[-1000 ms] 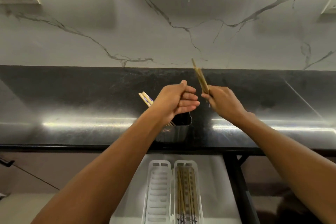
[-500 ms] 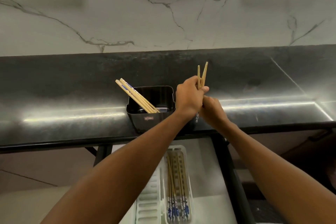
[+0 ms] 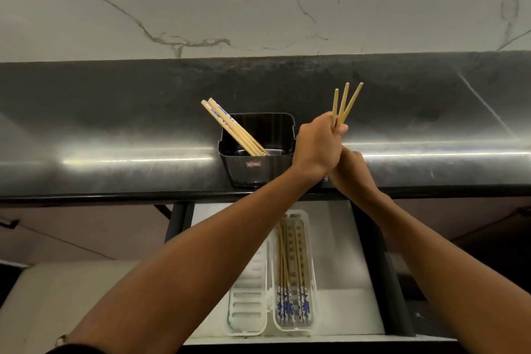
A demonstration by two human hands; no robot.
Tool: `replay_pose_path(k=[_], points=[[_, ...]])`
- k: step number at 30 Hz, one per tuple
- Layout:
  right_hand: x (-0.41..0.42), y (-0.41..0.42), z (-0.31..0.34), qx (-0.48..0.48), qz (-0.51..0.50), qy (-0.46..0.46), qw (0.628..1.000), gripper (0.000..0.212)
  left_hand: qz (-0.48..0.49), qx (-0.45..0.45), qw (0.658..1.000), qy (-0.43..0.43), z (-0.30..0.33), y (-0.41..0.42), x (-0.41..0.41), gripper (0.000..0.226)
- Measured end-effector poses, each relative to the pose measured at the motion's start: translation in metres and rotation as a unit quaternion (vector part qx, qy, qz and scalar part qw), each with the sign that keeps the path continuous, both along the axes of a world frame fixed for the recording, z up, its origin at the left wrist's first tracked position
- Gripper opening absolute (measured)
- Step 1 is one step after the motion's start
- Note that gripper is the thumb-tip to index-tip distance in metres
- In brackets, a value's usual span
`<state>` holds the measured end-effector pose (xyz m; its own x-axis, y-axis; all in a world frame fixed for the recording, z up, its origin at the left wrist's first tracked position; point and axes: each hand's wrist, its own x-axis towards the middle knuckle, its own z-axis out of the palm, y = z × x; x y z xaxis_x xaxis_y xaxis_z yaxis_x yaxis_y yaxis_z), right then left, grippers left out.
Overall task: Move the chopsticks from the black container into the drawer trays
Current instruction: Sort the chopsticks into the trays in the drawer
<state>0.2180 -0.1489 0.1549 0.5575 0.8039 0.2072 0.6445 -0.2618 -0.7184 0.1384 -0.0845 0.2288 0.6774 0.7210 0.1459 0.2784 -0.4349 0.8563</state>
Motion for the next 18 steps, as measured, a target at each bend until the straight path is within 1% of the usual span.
replay_pose_path(k=[1, 3, 4, 7, 8, 11, 15, 18], points=[[-0.009, -0.007, 0.006, 0.006, 0.012, -0.03, 0.999, 0.026, -0.01, 0.012, 1.0, -0.006, 0.005, -0.002, -0.01, 0.018], [-0.037, -0.026, 0.012, 0.011, 0.05, -0.052, 0.997, 0.034, -0.047, 0.021, 0.999, 0.002, 0.012, -0.007, -0.036, 0.013], [-0.054, -0.037, 0.009, 0.005, 0.07, -0.036, 0.997, 0.032, -0.069, 0.014, 0.997, 0.02, 0.012, -0.01, -0.052, 0.011], [-0.106, -0.057, -0.011, -0.044, 0.115, 0.083, 0.989, 0.025, -0.094, -0.03, 0.99, 0.099, -0.004, -0.019, -0.099, 0.009], [-0.122, -0.057, -0.022, -0.066, 0.124, 0.103, 0.985, 0.022, -0.085, -0.048, 0.988, 0.123, -0.013, -0.02, -0.114, 0.009], [-0.159, -0.052, -0.06, -0.12, 0.133, 0.111, 0.978, 0.01, -0.031, -0.102, 0.978, 0.177, -0.051, -0.02, -0.15, 0.01], [-0.193, -0.044, -0.108, -0.208, 0.147, 0.131, 0.958, 0.016, 0.064, -0.155, 0.958, 0.232, -0.113, -0.026, -0.18, 0.006], [-0.204, -0.03, -0.129, -0.301, 0.127, 0.165, 0.931, 0.02, 0.1, -0.156, 0.943, 0.275, -0.152, -0.027, -0.192, 0.008]])
